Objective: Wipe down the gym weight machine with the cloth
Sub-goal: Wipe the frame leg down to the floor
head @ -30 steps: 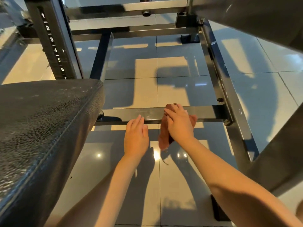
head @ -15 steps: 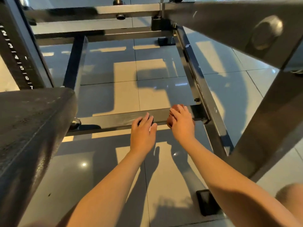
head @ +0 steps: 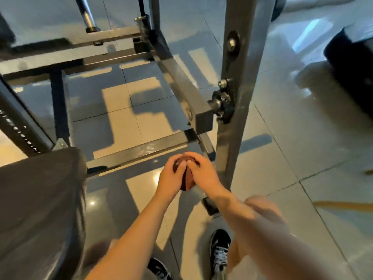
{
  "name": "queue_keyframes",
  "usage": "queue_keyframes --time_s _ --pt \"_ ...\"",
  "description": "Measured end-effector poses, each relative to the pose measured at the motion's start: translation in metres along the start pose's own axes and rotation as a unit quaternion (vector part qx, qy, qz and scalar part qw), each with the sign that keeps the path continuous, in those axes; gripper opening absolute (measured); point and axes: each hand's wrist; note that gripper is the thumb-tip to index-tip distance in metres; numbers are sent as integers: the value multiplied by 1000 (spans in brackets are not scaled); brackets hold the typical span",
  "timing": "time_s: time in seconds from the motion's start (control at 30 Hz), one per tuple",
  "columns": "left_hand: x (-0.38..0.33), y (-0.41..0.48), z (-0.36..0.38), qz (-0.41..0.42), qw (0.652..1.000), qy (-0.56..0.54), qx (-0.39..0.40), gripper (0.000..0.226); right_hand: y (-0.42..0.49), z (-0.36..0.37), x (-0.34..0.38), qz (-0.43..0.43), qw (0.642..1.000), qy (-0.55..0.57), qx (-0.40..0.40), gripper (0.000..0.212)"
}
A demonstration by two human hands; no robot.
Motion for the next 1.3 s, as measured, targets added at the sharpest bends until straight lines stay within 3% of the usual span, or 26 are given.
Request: queue_keyframes --time_s 0.17,0.57,0.93,1.3 --pt "-106 -69 -19 -24 999 39 -25 12 -90 -56 87 48 996 72 3 34" --pt "-368 -198 -72 -26 999 8 -27 20 -215 -182 302 -3 997 6 -74 25" --pt "-472 -195 -56 -57 986 -110 -114 29 -191 -253 376 -62 998 11 -5 32" --pt "-524 -175 14 -52 948 -250 -192 28 -134 -333 403 -77 983 -23 166 30"
Point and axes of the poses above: each hand's wrist, its own y-axis towards the middle knuckle, its own z-axis out of the palm, x = y × z, and after that the axes turned 4 degrees about y, right-handed
